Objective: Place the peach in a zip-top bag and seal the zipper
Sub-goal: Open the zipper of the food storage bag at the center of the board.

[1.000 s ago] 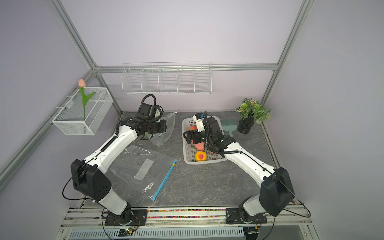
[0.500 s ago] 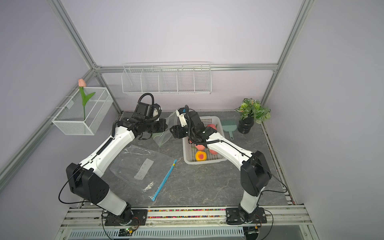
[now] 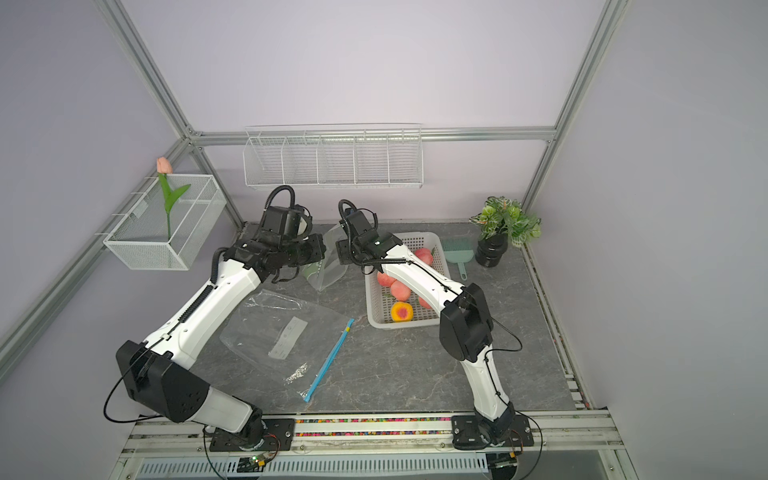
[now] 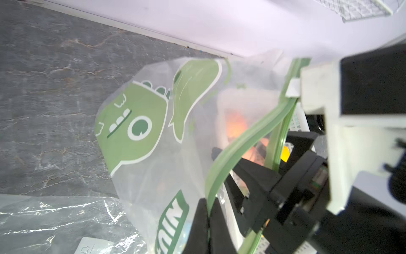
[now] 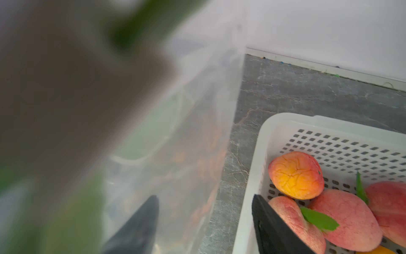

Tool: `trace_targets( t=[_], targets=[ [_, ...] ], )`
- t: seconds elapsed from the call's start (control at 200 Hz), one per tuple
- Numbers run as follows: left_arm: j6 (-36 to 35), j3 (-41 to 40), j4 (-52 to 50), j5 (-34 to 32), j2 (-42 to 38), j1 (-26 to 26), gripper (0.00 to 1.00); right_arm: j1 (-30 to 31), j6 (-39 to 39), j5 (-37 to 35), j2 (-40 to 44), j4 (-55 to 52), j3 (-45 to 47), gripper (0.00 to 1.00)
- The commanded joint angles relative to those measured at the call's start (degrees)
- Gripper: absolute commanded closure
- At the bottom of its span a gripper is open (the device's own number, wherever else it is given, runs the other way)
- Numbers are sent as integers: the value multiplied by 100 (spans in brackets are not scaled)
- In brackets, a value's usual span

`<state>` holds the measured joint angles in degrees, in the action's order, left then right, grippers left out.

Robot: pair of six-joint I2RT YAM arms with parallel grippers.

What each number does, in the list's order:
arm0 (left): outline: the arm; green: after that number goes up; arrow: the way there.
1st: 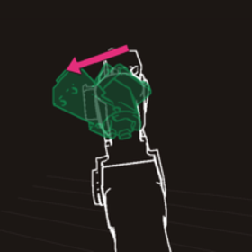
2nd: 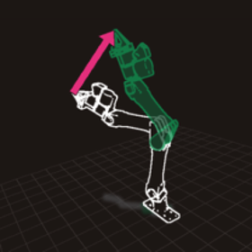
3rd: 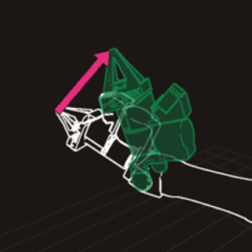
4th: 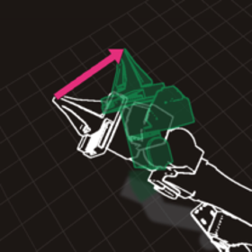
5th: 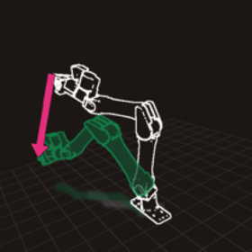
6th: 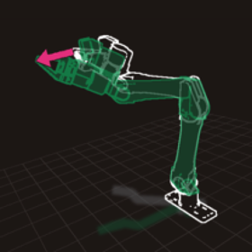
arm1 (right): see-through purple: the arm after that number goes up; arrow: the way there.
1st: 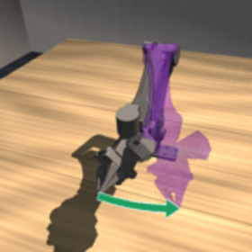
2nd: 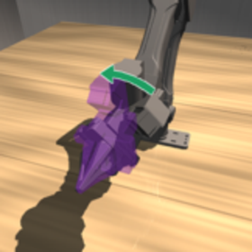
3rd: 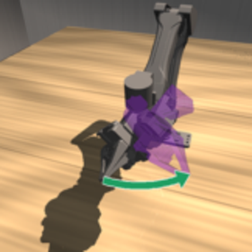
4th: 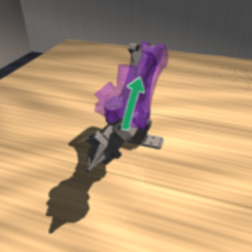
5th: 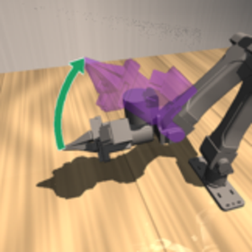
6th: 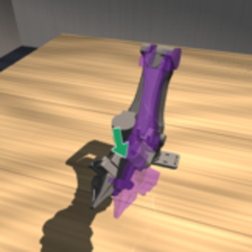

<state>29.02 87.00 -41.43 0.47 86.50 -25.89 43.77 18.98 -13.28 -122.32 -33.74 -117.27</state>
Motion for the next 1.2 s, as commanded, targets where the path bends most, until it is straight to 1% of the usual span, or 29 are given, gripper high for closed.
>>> trace_targets(
  t=[0.0,0.13,0.205,0.33,0.445,0.525,0.605,0.67,0.765,0.915,1.005,1.08,1.195],
  targets=[
    [614,-82,-22,-896,-219,2,100,9,-39,-661,-175,-765,-324,30],
    [820,-187,-49,-1301,-382,-1,100,3,-35,-694,-239,-797,-373,30],
    [894,-235,-73,-1391,-406,0,100,-8,14,-673,-277,-840,-409,29],
    [922,-307,-85,-1416,-389,0,100,-14,41,-432,-313,-889,-489,29],
    [1115,-426,12,-1391,-439,-3,100,-24,-14,79,-200,-673,-409,29],
    [963,-400,114,-1156,-405,4,100,-21,-42,500,-55,-392,-248,28],
    [967,-337,73,-1097,-316,4,100,-26,-60,950,112,-54,-44,26],
    [982,-356,89,-1064,-275,4,100,-24,-50,1283,252,221,114,25],
    [975,-386,148,-1020,-242,5,100,-14,-11,1454,361,467,261,23],
    [982,-432,251,-896,-228,4,100,-13,64,1522,359,648,352,18],
    [985,-427,249,-856,-196,5,100,0,78,1443,315,660,343,17],
    [976,-429,232,-861,-169,4,100,0,89,1126,279,576,313,17],
    [985,-405,206,-916,-151,4,100,25,192,257,236,270,276,19]
  ],
)
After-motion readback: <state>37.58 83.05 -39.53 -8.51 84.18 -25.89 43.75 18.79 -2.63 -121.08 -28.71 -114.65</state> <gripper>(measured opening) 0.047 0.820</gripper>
